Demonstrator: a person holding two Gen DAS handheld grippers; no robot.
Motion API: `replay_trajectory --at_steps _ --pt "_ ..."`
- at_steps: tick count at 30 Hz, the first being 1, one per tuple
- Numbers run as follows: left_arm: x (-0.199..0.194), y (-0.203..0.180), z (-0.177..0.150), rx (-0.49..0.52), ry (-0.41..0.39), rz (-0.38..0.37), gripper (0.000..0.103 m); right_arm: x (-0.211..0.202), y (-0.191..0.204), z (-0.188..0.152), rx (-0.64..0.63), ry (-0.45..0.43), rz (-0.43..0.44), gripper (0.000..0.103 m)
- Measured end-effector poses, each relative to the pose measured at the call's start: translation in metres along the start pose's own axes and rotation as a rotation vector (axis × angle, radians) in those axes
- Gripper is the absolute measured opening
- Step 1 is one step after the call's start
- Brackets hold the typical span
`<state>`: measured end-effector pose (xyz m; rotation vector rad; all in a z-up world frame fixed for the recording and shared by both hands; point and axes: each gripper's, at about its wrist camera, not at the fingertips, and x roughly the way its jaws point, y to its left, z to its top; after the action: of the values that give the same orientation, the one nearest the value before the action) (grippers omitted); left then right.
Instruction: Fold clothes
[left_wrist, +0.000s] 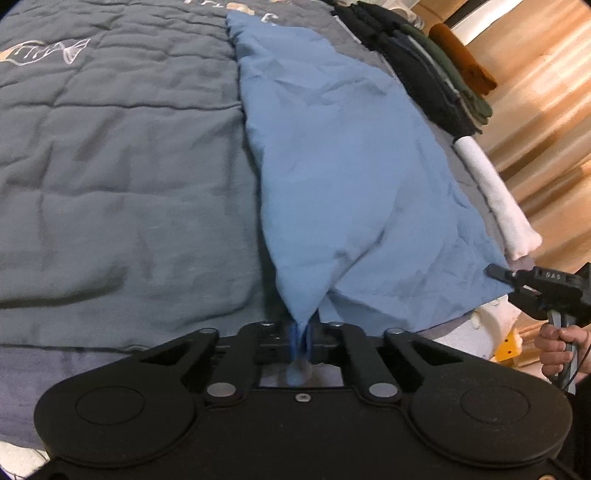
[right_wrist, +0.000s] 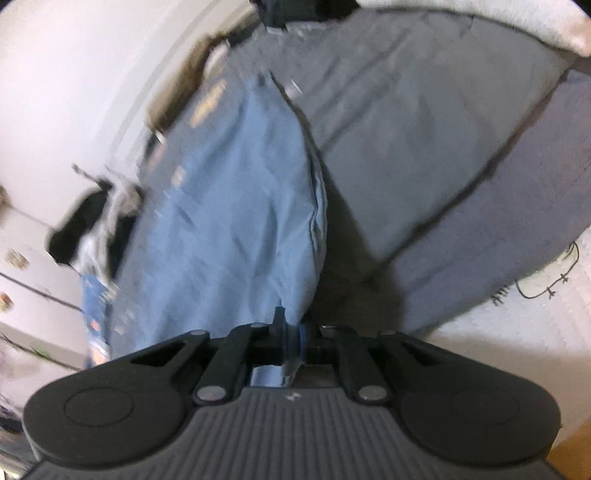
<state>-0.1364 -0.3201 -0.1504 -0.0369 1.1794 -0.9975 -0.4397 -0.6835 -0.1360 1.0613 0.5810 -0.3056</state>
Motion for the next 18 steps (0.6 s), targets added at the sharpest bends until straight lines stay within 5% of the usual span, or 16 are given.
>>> replay_trajectory --at_steps 6,18 --pt "-0.021 0.001 -0.002 -0.042 -0.009 -0.099 0.003 -0.032 -0.008 0.002 0.154 -0.138 0.128 0.005" --pt "-0.064 -0.005 -0.028 -0.092 -0.055 -0.235 0.002 -0.07 0.021 -0.007 0.12 -0.139 0.167 0.005"
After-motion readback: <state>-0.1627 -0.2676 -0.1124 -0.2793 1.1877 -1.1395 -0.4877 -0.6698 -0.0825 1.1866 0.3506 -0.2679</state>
